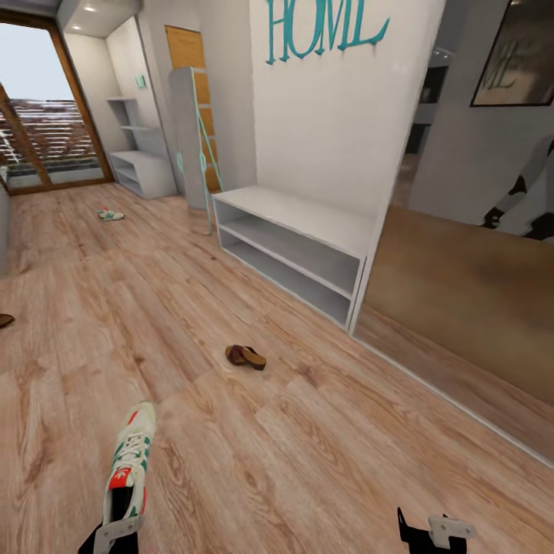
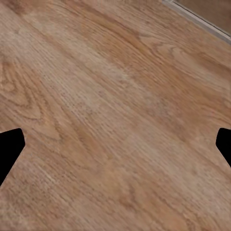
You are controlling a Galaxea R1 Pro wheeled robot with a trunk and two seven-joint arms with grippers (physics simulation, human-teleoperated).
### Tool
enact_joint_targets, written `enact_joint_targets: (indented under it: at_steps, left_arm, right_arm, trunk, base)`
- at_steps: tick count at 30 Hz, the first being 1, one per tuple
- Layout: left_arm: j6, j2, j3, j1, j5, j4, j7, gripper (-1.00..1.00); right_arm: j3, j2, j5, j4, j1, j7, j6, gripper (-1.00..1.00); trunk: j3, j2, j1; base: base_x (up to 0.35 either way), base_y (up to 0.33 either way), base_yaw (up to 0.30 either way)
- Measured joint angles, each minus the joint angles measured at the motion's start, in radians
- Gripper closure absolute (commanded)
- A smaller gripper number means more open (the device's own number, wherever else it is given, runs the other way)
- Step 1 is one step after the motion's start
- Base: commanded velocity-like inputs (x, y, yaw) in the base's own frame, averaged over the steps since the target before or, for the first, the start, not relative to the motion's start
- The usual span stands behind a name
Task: Pick up the two gym shoes and the two sandals from the corridor floor and place them onto the hallstand (shoe rack) in the corridor, making sure they are on the rack and not on the floor. Arrange them so the two gym shoes are next to each other and the two sandals are next to each other.
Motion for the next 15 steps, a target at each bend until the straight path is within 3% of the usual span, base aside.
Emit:
enact_joint_targets:
  at_steps: [15]
  left_arm:
    - [0.0, -0.017, -0.002, 0.0, -0.006, 0.0, -0.001, 1.0]
  right_arm:
    - [0.001, 0.001, 0.0, 0.004, 0.0, 0.001, 0.0, -1.0]
  trunk:
    - [0.0, 0.0, 0.0]
  base:
    - [0.0, 0.0, 0.276]
